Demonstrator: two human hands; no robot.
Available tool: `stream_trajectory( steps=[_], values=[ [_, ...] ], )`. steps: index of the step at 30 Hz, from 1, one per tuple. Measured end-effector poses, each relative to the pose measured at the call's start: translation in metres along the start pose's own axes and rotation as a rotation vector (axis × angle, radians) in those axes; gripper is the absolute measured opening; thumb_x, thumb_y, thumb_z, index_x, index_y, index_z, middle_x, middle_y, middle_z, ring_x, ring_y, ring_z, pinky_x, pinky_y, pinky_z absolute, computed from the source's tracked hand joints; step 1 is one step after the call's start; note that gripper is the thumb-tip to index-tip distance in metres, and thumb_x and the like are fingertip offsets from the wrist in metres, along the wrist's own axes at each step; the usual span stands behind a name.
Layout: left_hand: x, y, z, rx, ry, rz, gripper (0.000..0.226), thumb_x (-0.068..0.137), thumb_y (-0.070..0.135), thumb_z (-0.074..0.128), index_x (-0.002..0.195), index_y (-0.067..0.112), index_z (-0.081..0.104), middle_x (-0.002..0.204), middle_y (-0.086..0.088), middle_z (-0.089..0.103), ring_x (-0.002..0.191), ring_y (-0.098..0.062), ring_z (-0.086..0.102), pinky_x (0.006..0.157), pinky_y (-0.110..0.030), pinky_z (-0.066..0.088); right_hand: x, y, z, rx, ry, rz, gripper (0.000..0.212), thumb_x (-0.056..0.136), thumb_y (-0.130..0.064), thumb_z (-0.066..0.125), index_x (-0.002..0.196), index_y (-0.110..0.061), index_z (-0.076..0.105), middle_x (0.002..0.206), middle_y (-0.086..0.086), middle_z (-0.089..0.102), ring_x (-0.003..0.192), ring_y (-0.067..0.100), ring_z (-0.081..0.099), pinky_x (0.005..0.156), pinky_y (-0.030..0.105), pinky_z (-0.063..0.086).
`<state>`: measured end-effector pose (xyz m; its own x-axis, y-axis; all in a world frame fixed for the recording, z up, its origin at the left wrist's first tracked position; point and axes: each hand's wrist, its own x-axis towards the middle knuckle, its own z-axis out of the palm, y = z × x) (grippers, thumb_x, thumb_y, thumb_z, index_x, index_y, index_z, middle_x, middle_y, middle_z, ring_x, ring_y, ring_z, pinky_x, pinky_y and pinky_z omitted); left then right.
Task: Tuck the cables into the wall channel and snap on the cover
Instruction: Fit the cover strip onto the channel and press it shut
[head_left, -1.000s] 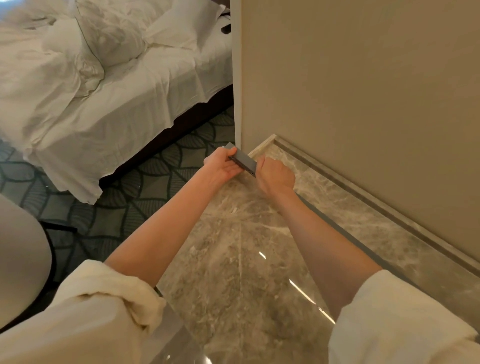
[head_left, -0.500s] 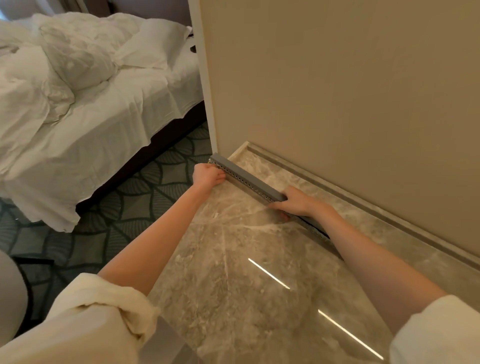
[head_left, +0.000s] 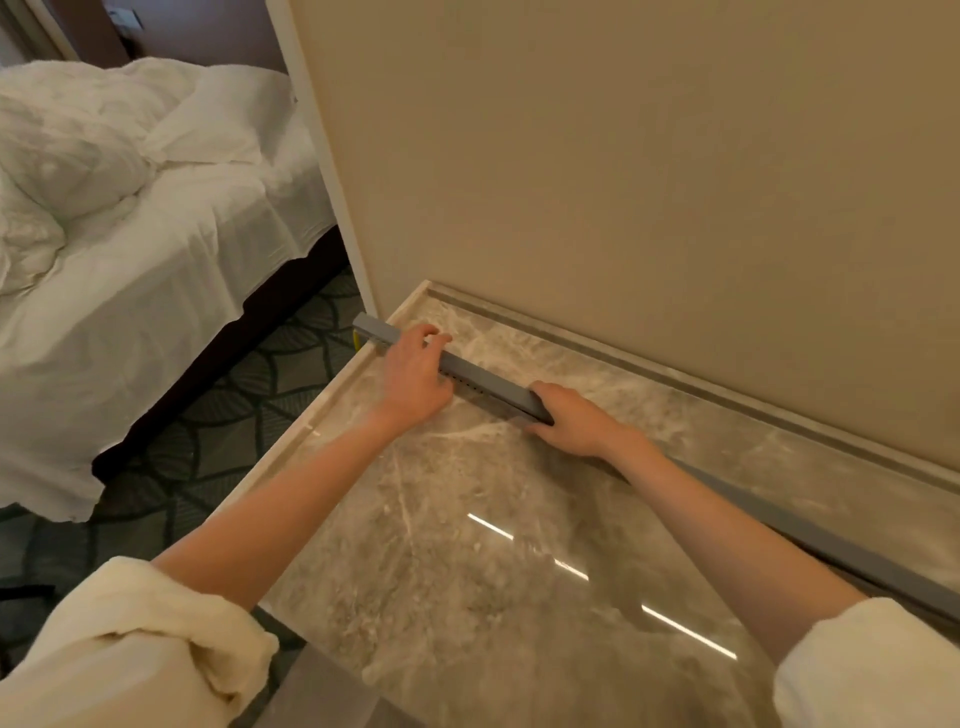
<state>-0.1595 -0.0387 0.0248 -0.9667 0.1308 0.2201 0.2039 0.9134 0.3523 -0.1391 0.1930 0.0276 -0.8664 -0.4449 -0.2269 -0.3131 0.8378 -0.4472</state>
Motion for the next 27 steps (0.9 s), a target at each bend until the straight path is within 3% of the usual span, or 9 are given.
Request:
stream_trajectory(
  steps=[2, 5, 7, 11, 15, 18, 22, 27],
  values=[
    [0.000, 0.020, 0.010, 0.093, -0.144, 0.156, 0.063, 0.073, 0.021, 0.069, 0.131, 0.013, 0.047, 0.141, -0.014, 0.040, 0.135, -0.031, 0.032, 0.112, -0.053, 0.024, -0.020, 0.014, 0.002, 0.004, 0.045, 0.004, 0.035, 0.089, -0.028, 0.060, 0.119, -0.013, 0.048, 0.111, 0.011, 0.059, 0.096, 0.025, 0.055, 0.083, 0.041, 0.048],
    [0.003, 0.054, 0.024, 0.189, -0.330, 0.300, 0.056, 0.077, 0.030, 0.068, 0.128, 0.017, 0.049, 0.142, -0.010, 0.040, 0.140, -0.028, 0.023, 0.114, -0.061, 0.007, -0.050, 0.034, 0.002, 0.003, 0.103, 0.020, 0.038, 0.088, -0.031, 0.060, 0.121, -0.017, 0.048, 0.112, 0.008, 0.061, 0.097, 0.024, 0.057, 0.083, 0.041, 0.049],
    [0.007, 0.077, 0.032, 0.211, -0.418, 0.377, 0.043, 0.079, 0.029, 0.066, 0.119, 0.018, 0.056, 0.131, -0.008, 0.049, 0.133, -0.027, 0.033, 0.113, -0.062, 0.008, -0.071, 0.050, -0.002, -0.006, 0.103, 0.048, 0.039, 0.086, -0.032, 0.061, 0.120, -0.017, 0.050, 0.112, 0.008, 0.061, 0.097, 0.024, 0.058, 0.084, 0.040, 0.049],
    [0.010, 0.116, 0.044, 0.180, -0.557, 0.450, 0.025, 0.080, 0.026, 0.062, 0.104, 0.018, 0.062, 0.107, -0.008, 0.059, 0.109, -0.028, 0.049, 0.107, -0.053, 0.025, -0.116, 0.087, -0.010, -0.068, 0.100, 0.129, 0.038, 0.083, -0.045, 0.064, 0.102, -0.013, 0.057, 0.098, 0.009, 0.063, 0.085, 0.024, 0.057, 0.074, 0.036, 0.047],
    [0.010, 0.138, 0.053, 0.245, -0.522, 0.499, 0.014, 0.072, 0.020, 0.063, 0.086, 0.017, 0.062, 0.087, -0.004, 0.061, 0.084, -0.024, 0.057, 0.080, -0.035, 0.035, -0.159, 0.120, -0.016, -0.116, 0.122, 0.166, 0.043, 0.079, -0.058, 0.062, 0.087, -0.018, 0.051, 0.084, 0.001, 0.056, 0.073, 0.018, 0.052, 0.064, 0.032, 0.044],
    [0.011, 0.145, 0.053, 0.258, -0.545, 0.481, 0.010, 0.073, 0.011, 0.059, 0.080, 0.015, 0.055, 0.083, -0.006, 0.062, 0.080, -0.026, 0.058, 0.064, -0.033, 0.036, -0.189, 0.144, -0.020, -0.195, 0.132, 0.189, 0.041, 0.081, -0.063, 0.055, 0.085, -0.023, 0.046, 0.082, -0.005, 0.053, 0.071, 0.014, 0.050, 0.061, 0.030, 0.041],
    [0.022, 0.147, 0.055, 0.279, -0.499, 0.463, 0.010, 0.079, 0.009, 0.055, 0.089, 0.010, 0.055, 0.093, -0.013, 0.062, 0.089, -0.031, 0.057, 0.070, -0.037, 0.040, -0.212, 0.171, -0.030, -0.190, 0.102, 0.209, 0.033, 0.085, -0.056, 0.055, 0.091, -0.025, 0.043, 0.085, -0.004, 0.058, 0.070, 0.013, 0.052, 0.060, 0.026, 0.038],
    [0.039, 0.152, 0.063, 0.334, -0.366, 0.474, 0.015, 0.089, 0.011, 0.048, 0.102, 0.007, 0.054, 0.102, -0.017, 0.059, 0.099, -0.034, 0.053, 0.079, -0.042, 0.039, -0.214, 0.191, -0.048, -0.241, 0.214, 0.157, 0.034, 0.092, -0.034, 0.055, 0.119, -0.016, 0.047, 0.112, 0.006, 0.059, 0.096, 0.023, 0.058, 0.080, 0.033, 0.047]
  ],
)
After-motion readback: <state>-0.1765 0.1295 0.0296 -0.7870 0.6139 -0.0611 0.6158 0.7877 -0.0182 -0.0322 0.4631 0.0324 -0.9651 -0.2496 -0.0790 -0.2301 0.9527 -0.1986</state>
